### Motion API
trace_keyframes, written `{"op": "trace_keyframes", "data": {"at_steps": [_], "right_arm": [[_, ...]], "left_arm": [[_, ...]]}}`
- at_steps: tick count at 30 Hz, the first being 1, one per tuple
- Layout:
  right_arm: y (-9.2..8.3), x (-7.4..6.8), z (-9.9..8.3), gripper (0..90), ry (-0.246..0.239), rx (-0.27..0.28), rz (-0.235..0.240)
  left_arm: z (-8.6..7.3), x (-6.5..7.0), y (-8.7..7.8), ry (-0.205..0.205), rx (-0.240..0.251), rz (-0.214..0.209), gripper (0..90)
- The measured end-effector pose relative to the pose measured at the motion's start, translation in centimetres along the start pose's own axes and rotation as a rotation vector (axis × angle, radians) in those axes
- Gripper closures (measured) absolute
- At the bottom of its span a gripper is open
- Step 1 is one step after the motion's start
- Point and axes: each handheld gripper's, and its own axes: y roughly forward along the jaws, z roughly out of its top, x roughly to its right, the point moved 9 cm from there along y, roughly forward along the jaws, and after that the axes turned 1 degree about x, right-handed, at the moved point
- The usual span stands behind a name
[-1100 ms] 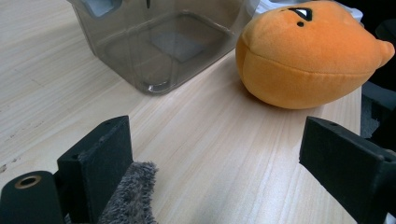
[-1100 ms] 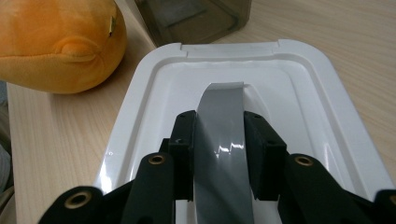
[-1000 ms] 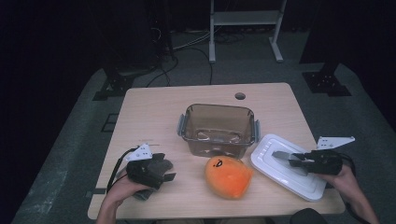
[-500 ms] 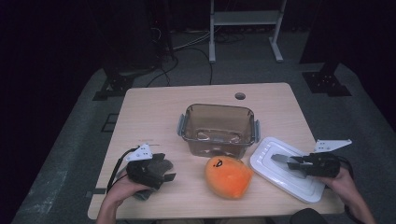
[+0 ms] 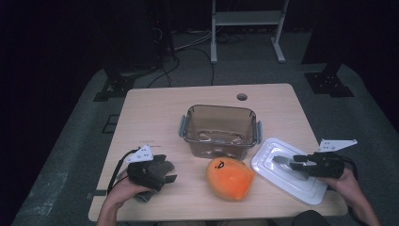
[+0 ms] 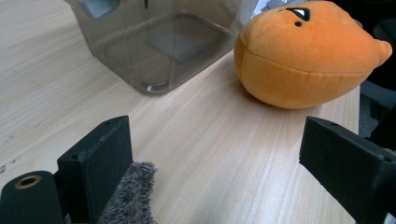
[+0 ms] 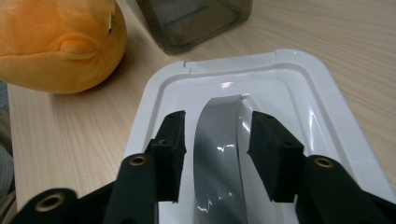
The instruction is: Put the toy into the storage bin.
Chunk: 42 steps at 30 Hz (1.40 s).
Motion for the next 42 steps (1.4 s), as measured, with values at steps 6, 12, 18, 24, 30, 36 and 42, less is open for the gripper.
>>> {"op": "trace_keyframes", "data": {"at_steps": [6, 12, 18, 24, 30, 36, 42], "right_arm": [[0.0, -0.5, 0.8, 47.2, -0.012, 0.015, -0.002], [0.2, -1.4, 2.0, 37.9, -0.01, 0.036, 0.005], [0.5, -3.1, 3.3, 32.9, -0.023, 0.057, 0.045], [1.0, -4.9, 4.7, 31.3, -0.05, 0.072, 0.087], [1.7, -6.6, 5.5, 30.8, -0.069, 0.074, 0.131], [2.4, -8.2, 5.7, 30.8, -0.088, 0.079, 0.165], [3.1, -9.6, 5.9, 31.2, -0.109, 0.067, 0.192]], "left_arm": [[-0.1, 0.1, 0.2, 0.0, -0.004, -0.003, 8.8], [-0.2, 0.1, 0.1, 0.003, -0.008, -0.006, 8.8], [-0.2, 0.2, 0.2, 0.005, -0.008, -0.007, 8.8], [-0.1, 0.2, 0.0, 0.007, -0.005, -0.004, 8.8], [-0.1, 0.2, 0.0, 0.009, -0.003, -0.002, 8.4], [0.0, 0.2, 0.0, 0.01, 0.0, -0.003, 8.4], [-0.1, 0.2, -0.1, 0.009, -0.005, 0.0, 8.4]]}}
